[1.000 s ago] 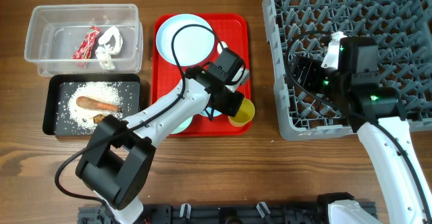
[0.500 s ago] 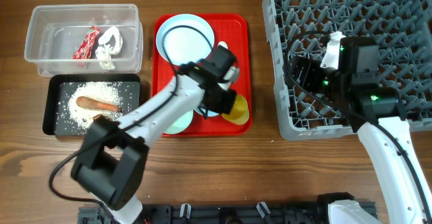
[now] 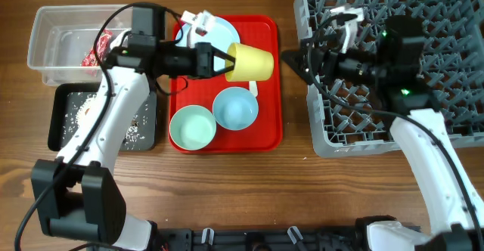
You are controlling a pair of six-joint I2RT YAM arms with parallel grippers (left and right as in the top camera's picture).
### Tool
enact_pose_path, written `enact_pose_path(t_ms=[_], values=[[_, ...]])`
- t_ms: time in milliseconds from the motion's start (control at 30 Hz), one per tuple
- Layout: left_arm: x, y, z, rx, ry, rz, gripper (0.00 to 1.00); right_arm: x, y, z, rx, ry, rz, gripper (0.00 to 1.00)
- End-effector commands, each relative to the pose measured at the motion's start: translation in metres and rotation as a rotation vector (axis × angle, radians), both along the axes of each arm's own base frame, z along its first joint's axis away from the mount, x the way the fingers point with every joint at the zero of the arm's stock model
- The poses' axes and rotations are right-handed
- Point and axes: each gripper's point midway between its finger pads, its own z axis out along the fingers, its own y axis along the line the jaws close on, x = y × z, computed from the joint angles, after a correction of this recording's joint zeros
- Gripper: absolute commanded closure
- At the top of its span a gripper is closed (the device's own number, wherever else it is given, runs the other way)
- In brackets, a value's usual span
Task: Sort waste into correct bins and load items into the dishwasher rack
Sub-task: 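Lift the yellow cup and hand it to the right gripper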
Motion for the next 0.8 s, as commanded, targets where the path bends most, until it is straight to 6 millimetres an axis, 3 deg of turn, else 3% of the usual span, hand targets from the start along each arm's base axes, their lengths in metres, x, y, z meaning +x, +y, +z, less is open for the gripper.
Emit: enact_pose_path(t_ms=[0,267,500,767], values=[[-0.023,-0.003,0.041,-0.179,-0.018,-0.133,0.96,-0.023,0.026,0.008,0.078,-0.024,0.215,0.0],[-0.026,-0.003,0.045,-0.202,-0.017,-0.153,0.96,-0.034,0.056,0.015,0.091,-0.092,0.303,0.02],[-0.027,-0.003,0.049,-0.217,-0.023,-0.166,0.96,-0.041,0.067,0.018,0.095,-0.107,0.337,0.09],[-0.028,-0.003,0.051,-0.227,-0.029,-0.175,0.96,-0.042,0.068,0.023,0.116,-0.092,0.345,0.27]])
